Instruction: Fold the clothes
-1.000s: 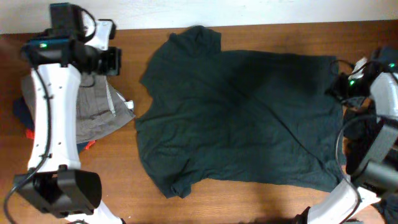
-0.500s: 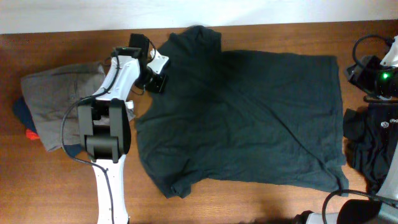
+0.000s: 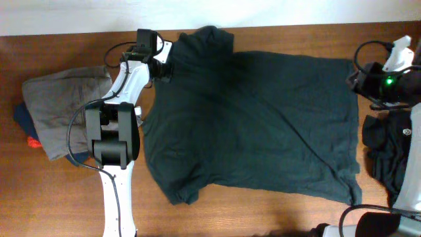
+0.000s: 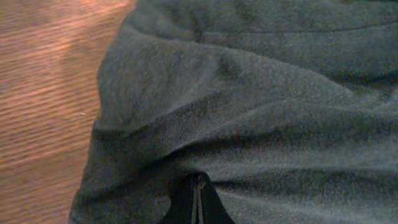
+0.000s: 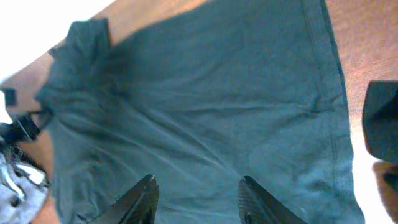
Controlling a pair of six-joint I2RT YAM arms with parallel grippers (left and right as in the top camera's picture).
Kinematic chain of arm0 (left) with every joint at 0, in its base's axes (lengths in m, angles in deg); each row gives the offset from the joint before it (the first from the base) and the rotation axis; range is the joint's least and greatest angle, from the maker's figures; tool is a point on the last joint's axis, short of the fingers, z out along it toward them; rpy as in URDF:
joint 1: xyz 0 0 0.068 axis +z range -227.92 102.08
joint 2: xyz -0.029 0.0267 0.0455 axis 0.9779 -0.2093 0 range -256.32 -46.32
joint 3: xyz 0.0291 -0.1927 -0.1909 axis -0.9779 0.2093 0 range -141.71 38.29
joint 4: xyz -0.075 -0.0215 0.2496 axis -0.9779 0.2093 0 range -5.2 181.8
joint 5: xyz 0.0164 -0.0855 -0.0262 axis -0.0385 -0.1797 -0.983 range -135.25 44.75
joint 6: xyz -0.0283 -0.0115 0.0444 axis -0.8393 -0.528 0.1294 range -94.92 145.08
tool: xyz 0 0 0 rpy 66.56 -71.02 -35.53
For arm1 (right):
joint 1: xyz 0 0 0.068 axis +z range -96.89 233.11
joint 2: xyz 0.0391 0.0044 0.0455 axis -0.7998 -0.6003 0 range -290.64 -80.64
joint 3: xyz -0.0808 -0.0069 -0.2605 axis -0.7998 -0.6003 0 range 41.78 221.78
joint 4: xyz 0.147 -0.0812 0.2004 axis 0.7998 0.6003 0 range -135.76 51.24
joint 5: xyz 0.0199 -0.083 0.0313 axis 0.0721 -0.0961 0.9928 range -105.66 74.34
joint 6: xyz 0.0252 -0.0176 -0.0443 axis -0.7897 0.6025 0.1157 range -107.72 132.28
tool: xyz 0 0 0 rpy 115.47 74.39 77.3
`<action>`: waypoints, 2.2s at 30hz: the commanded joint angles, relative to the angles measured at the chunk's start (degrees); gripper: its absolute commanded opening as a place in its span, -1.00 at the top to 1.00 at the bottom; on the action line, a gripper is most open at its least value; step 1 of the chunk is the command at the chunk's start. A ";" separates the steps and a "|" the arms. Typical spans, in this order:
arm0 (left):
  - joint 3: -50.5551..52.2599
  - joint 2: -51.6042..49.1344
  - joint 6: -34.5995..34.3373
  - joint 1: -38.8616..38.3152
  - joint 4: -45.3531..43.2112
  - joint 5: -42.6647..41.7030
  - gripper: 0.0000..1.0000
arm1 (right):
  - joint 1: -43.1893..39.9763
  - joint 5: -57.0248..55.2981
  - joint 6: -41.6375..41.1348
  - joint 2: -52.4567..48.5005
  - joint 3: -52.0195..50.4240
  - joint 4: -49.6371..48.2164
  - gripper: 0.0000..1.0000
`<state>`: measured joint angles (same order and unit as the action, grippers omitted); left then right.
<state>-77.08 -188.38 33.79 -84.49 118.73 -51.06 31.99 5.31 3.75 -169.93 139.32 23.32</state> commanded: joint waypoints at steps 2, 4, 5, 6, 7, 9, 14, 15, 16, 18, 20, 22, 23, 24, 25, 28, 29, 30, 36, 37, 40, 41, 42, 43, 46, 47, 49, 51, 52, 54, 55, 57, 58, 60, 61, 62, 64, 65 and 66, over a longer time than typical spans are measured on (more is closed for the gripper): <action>-2.45 -3.48 -4.94 1.70 1.77 5.68 1.00 | 1.97 -3.69 0.55 -2.16 -2.29 1.42 0.07; -5.44 -3.48 -4.94 2.16 4.35 4.44 0.99 | 1.99 -3.69 0.50 -3.67 -4.68 1.27 0.07; -7.13 -3.48 -4.90 2.27 5.88 4.00 0.93 | 1.99 -3.76 0.09 -4.13 -5.70 0.98 0.07; -9.07 -3.48 -4.85 2.40 7.69 3.61 0.81 | 1.92 -3.82 -0.28 -4.83 -7.15 0.50 0.06; -11.82 -3.43 -4.85 2.51 10.36 3.45 0.66 | 1.88 -3.87 -0.63 -5.51 -8.90 -0.24 0.04; -16.92 -3.43 -4.83 2.62 15.08 3.48 0.25 | 1.90 -3.91 -0.87 -6.64 -11.80 -1.64 -0.01; -33.11 -3.30 -4.83 2.60 30.12 3.19 -0.03 | 1.88 -7.74 -3.93 -9.49 -20.52 -8.61 0.38; -35.34 -3.30 -4.83 2.58 32.41 3.02 0.11 | 1.86 -9.53 -5.27 -9.81 -21.64 -9.97 0.70; -38.27 -3.30 -4.83 2.49 35.52 2.54 0.30 | 1.88 -11.58 -6.45 -10.38 -22.80 -11.63 0.87; -42.75 -3.30 -4.83 2.49 40.54 1.03 0.61 | 1.88 -14.27 -7.28 -11.54 -24.81 -15.32 0.87; -46.93 -3.30 -4.83 2.49 45.59 -0.96 0.86 | 1.70 -15.28 -7.85 -12.96 -26.29 -18.38 0.87; -50.77 -3.30 -4.83 2.49 50.38 -2.62 0.96 | 1.42 -17.40 -10.16 -15.04 -27.08 -20.24 0.92; -53.92 -3.30 -4.83 2.49 54.40 -3.54 0.99 | 1.03 -17.66 -10.67 -17.31 -27.15 -21.64 0.92; -55.54 -3.30 -4.83 2.49 56.52 -4.00 0.99 | 0.79 -17.64 -10.67 -18.69 -27.15 -22.45 0.92; -56.89 -3.30 -4.81 2.49 58.31 -4.33 0.99 | 0.50 -17.77 -10.67 -20.20 -27.15 -23.39 0.92; -60.39 -3.30 -4.81 2.49 62.79 -4.33 0.99 | -0.37 -17.81 -10.69 -24.00 -27.15 -25.81 0.92; -61.13 -3.30 -4.81 2.49 62.79 -4.61 0.99 | -0.68 -17.84 -10.67 -25.05 -27.15 -26.62 0.92; -61.37 -2.54 -4.81 2.49 62.77 -5.57 0.99 | -1.16 -18.10 -11.37 -26.75 -27.15 -28.04 0.92; -61.42 1.05 -4.81 2.45 62.77 -5.57 0.92 | -5.11 -15.02 -14.53 -31.82 -26.38 -35.63 0.92; -61.42 1.55 -4.79 2.45 62.77 -5.55 0.90 | -5.79 -12.87 -13.42 -32.09 -25.83 -37.07 0.92; -61.42 2.84 -3.93 2.45 62.77 -5.53 0.80 | -7.50 -8.22 -11.45 -32.20 -23.21 -40.06 0.92; -61.42 2.95 -3.93 2.45 62.77 -5.53 0.76 | -8.02 -6.45 -11.37 -32.20 -20.87 -40.19 0.92; -61.42 2.95 -3.93 2.45 62.77 -5.53 0.74 | -8.24 -4.96 -10.40 -32.20 -19.47 -39.95 0.92; -61.42 2.95 -3.93 2.45 62.77 -5.53 0.71 | -8.33 -3.08 -8.85 -32.20 -18.36 -39.71 0.92; -61.42 3.26 -3.87 2.45 62.77 -4.79 0.56 | -8.33 5.20 -3.37 -31.89 -14.32 -36.28 0.24; -61.40 3.63 -3.28 2.45 62.77 -4.15 0.53 | -8.33 7.50 -2.54 -31.41 -12.83 -34.62 0.14; -61.40 4.76 -2.62 2.45 62.77 -2.21 0.49 | -8.52 10.34 -2.16 -29.88 -10.64 -32.24 0.03; -61.40 6.69 -2.64 2.45 62.77 -0.70 0.45 | -8.70 11.87 -2.14 -27.45 -8.92 -29.97 -0.03; -61.33 7.91 -2.62 2.47 62.77 -0.33 0.41 | -8.92 12.04 -2.14 -25.88 -8.24 -28.98 -0.04; -60.72 11.04 -2.62 2.62 62.77 -0.20 0.37 | -9.20 12.02 -1.70 -21.90 -7.08 -26.95 -0.07; -59.93 13.07 -2.62 2.62 62.77 0.76 0.34 | -9.31 12.02 -1.62 -19.87 -6.69 -26.18 -0.08; -57.59 17.35 -2.62 2.62 62.77 4.66 0.22 | -9.77 12.02 -1.53 -15.32 -6.21 -24.37 -0.09; -55.69 20.04 -2.64 2.62 62.77 6.58 0.15 | -9.99 11.98 -1.51 -12.90 -6.19 -23.67 -0.11; -50.88 25.49 -2.69 2.62 62.77 9.27 -0.29 | -10.62 11.56 -1.53 -6.78 -6.19 -21.35 -0.15; -48.57 27.69 -2.73 2.62 62.77 9.66 -0.52 | -10.91 11.56 -1.55 -4.26 -6.19 -20.02 -0.16; -45.94 29.90 -3.15 2.62 62.77 9.62 -0.63 | -11.23 11.56 -1.55 -1.70 -6.19 -18.36 -0.19; -39.39 34.51 -3.61 2.62 62.77 7.91 -0.67 | -11.76 11.28 -1.55 3.26 -6.19 -14.75 -0.25; -35.65 36.52 -3.80 2.62 62.77 6.54 -0.67 | -12.04 10.80 -1.57 5.46 -6.19 -12.68 -0.30; -31.56 38.38 -4.24 2.62 62.77 5.29 -0.67 | -12.28 9.81 -1.57 7.87 -6.19 -10.23 -0.36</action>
<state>-117.36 -153.17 30.36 -81.97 181.33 -44.57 20.51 15.74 1.72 -168.01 132.69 9.42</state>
